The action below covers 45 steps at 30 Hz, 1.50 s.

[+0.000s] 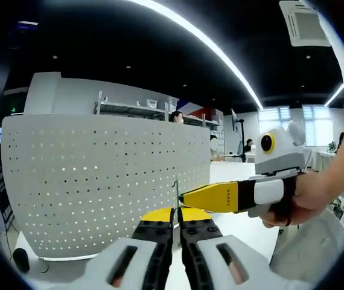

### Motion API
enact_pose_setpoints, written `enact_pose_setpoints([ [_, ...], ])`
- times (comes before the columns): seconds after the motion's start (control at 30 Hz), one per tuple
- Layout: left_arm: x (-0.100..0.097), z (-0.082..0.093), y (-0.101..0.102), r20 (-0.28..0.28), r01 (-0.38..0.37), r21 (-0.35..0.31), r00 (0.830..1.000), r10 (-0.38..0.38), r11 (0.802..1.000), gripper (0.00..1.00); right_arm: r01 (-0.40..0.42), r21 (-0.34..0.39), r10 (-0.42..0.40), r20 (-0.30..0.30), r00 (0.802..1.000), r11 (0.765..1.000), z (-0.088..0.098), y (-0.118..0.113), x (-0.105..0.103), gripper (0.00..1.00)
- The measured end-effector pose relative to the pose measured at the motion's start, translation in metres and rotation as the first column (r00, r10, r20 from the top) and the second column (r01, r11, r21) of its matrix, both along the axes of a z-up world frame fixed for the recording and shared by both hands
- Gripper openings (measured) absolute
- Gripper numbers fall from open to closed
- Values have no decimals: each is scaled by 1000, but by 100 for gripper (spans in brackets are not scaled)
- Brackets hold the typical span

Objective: Insert the hook assembly into the mounting plate slot until the hook locks in place.

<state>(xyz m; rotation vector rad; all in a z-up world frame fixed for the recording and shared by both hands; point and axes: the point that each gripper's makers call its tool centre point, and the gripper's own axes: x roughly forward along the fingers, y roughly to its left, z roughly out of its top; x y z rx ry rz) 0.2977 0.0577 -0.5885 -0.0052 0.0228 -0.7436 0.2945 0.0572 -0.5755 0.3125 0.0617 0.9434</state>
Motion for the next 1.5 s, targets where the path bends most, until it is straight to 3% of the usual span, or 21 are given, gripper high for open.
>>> enact_pose_setpoints([
  [0.5,1,-3,-2,-11,-6,0,1000,6,1000,2,46,-14,-46,1,999,999,-2,-1,4,2],
  [1.27,2,-1,1,-11,-17,1,1000,17,1000,3,20,-30,-20,9,1000,999,0,1,1,1],
  [1.4,2,-1,2,-8,-13,9,1000,13,1000,5,14,-25,-14,5,1000,1000,1,2,1,1],
  [1.5,3,-12,3,-26,-14,66,1000,16,998,17,30,-22,-30,7,1000,999,3,-2,3,1],
])
